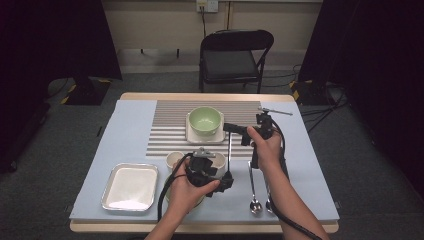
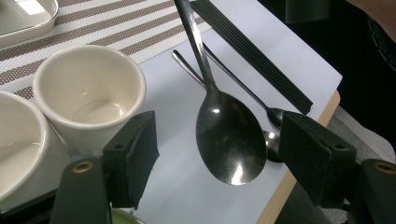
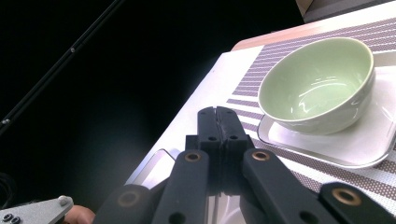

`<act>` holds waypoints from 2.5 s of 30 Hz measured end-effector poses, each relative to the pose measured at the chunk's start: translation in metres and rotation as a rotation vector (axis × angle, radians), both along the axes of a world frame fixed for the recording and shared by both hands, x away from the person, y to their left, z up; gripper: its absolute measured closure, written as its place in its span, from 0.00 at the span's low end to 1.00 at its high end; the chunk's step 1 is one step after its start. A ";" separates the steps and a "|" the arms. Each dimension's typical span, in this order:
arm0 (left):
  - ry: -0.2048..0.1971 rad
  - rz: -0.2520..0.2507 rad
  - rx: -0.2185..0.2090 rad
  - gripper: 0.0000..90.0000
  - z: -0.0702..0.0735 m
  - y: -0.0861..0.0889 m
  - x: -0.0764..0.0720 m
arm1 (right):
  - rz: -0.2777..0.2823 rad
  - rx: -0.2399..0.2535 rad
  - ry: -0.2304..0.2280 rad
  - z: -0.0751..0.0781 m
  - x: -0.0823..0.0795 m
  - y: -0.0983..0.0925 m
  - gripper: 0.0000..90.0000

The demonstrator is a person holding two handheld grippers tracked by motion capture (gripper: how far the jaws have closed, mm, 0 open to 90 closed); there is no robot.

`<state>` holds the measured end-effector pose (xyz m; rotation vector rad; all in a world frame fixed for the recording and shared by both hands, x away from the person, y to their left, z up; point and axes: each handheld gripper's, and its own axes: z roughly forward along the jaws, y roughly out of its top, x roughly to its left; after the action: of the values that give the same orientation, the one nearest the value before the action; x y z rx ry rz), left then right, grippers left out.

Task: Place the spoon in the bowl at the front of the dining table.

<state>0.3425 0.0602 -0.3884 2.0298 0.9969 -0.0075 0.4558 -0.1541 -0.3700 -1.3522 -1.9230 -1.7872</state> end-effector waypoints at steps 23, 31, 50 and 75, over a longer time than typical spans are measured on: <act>-0.002 0.033 0.048 0.35 -0.001 0.007 0.003 | 0.002 0.011 -0.007 0.005 0.000 0.004 1.00; -0.011 0.046 0.060 0.36 0.001 0.010 0.004 | -0.006 0.024 -0.005 0.008 0.000 -0.002 1.00; -0.019 0.060 0.089 0.36 0.001 0.013 0.007 | -0.011 0.040 -0.009 0.007 0.000 0.001 1.00; -0.049 0.136 0.123 0.41 0.004 0.041 0.016 | -0.015 0.051 -0.007 0.014 0.000 -0.002 1.00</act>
<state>0.3581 0.1015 -0.3841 2.0585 1.1261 0.1790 0.4560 -0.1559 -0.3556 -1.3490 -1.8622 -1.8378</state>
